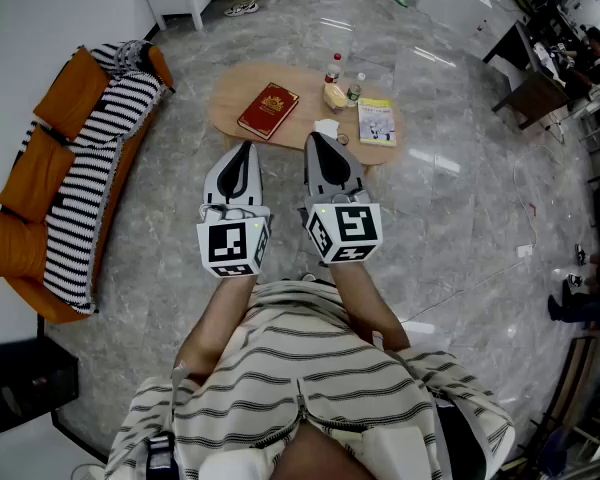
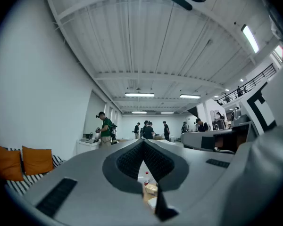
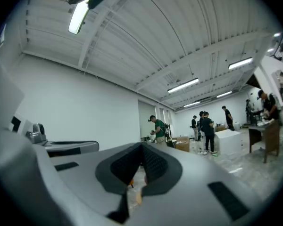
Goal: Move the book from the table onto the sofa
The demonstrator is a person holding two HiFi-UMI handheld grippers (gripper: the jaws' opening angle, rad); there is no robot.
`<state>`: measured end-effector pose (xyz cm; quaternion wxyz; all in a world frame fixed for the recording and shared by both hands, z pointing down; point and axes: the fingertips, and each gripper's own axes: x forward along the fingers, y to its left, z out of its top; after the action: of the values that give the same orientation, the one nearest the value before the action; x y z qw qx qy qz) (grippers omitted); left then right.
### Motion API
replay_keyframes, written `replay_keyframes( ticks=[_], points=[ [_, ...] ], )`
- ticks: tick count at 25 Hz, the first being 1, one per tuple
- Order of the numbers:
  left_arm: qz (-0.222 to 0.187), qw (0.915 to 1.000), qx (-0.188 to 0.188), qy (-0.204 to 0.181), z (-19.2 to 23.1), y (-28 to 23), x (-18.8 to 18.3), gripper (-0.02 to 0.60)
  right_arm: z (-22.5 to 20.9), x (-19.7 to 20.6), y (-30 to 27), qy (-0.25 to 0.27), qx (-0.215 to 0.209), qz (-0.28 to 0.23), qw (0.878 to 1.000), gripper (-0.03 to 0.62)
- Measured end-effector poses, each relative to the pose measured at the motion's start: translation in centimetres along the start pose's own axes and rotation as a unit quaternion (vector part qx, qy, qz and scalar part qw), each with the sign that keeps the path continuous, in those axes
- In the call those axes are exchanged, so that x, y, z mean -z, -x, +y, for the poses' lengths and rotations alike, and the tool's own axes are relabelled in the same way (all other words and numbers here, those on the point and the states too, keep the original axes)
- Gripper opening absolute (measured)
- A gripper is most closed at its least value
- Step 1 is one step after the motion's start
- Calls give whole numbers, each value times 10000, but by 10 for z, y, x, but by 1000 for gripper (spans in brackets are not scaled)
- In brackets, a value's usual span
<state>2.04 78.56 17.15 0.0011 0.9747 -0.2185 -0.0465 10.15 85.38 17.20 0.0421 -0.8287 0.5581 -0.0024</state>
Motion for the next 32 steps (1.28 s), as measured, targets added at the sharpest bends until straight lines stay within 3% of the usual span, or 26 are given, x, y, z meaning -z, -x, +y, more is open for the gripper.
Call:
replay_keyframes(
  ticks=[7, 17, 24, 32],
  points=[
    [-25, 10000, -24, 23, 3, -6, -4, 3, -3, -3, -6, -18, -45, -22, 10000, 5],
    [28, 9999, -108, -22, -26, -14, 5, 3, -35, 5, 4, -236, -97, 33, 9997, 5],
    [90, 9991, -409, -65, -37, -21, 16, 3, -59, 15, 3, -333, -211, 97, 9992, 5],
    [180, 9985, -491, -139, -35, -43, 24, 3, -76, 18, -20, -431, -217, 134, 9987, 5]
  ],
)
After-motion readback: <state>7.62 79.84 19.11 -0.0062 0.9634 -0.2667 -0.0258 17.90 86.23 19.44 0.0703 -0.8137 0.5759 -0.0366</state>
